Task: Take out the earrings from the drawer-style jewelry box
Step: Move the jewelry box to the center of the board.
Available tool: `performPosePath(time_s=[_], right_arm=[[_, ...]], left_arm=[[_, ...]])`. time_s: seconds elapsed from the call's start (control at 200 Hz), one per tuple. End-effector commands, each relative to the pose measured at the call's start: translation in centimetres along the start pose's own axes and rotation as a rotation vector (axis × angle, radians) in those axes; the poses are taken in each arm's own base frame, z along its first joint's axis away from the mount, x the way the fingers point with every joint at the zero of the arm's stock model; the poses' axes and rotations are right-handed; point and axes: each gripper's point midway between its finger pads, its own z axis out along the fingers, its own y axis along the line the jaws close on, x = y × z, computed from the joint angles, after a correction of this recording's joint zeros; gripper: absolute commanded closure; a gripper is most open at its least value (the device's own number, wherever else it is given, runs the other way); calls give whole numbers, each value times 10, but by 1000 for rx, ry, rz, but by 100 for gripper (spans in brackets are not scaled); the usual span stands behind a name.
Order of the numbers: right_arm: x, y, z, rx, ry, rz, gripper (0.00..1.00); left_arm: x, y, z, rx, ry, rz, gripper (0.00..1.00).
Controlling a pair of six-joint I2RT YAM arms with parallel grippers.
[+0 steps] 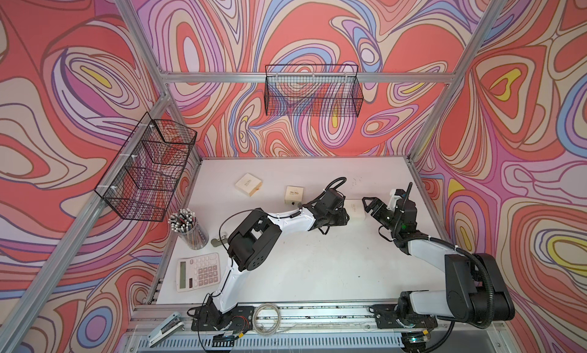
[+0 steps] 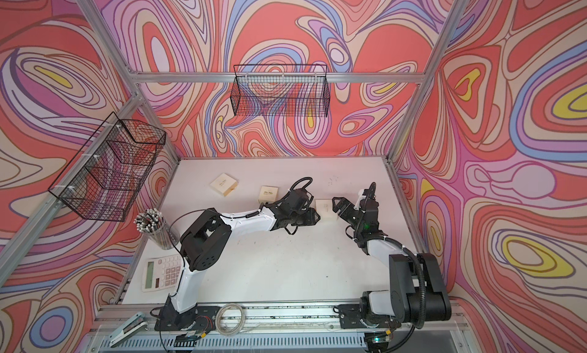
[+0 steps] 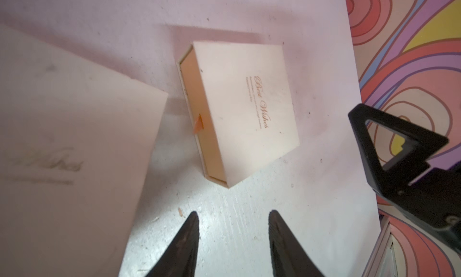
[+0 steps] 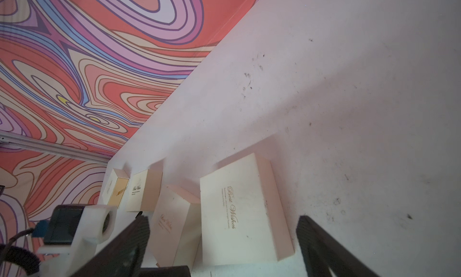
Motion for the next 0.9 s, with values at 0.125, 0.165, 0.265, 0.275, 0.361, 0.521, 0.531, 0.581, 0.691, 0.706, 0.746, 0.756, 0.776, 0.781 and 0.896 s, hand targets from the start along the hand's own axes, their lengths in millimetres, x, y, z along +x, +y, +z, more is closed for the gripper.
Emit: performPosePath(time_s=[0.125, 0.165, 0.265, 0.275, 0.361, 0.521, 0.531, 0.581, 0.691, 0.706, 0.746, 0.756, 0.776, 0.781, 0.896], right_arm=[[3, 0, 2, -11, -2, 8, 3], [3, 0, 2, -11, -2, 8, 3], [4, 1, 2, -16, 0, 7, 3], [4, 0, 3, -15, 2, 7, 3], [5, -1, 4, -12, 5, 8, 3], [7, -2, 6, -13, 15, 14, 3], [7, -1, 6, -13, 16, 15, 3], [7, -1, 6, -15, 16, 13, 3], [6, -1, 5, -14, 14, 12, 3], [6, -1, 6, -13, 15, 13, 4], [6, -2, 6, -10, 16, 12, 3], [6, -2, 6, -10, 17, 13, 3], [6, -2, 6, -8, 17, 12, 3], [6, -2, 6, -9, 18, 11, 3], [7, -2, 7, -5, 26, 14, 3]], left_arm=[[-41, 22, 9, -44, -90, -74, 53], [-46, 26, 11, -52, -91, -78, 53], [-59, 38, 13, -82, -101, -89, 53], [-61, 39, 13, -84, -104, -89, 53], [-70, 50, 13, -116, -118, -99, 53], [-87, 68, 15, -165, -120, -94, 53], [-87, 69, 15, -170, -120, -93, 53], [-90, 77, 13, -199, -124, -89, 53], [-92, 93, 5, -228, -127, -107, 53], [-92, 95, 3, -230, -126, -110, 53], [-92, 100, 0, -236, -124, -113, 53], [-92, 101, -2, -239, -126, -114, 52], [-91, 104, -3, -247, -126, -112, 53], [-92, 105, -4, -250, -128, -112, 53], [-90, 117, -20, -280, -133, -112, 52]])
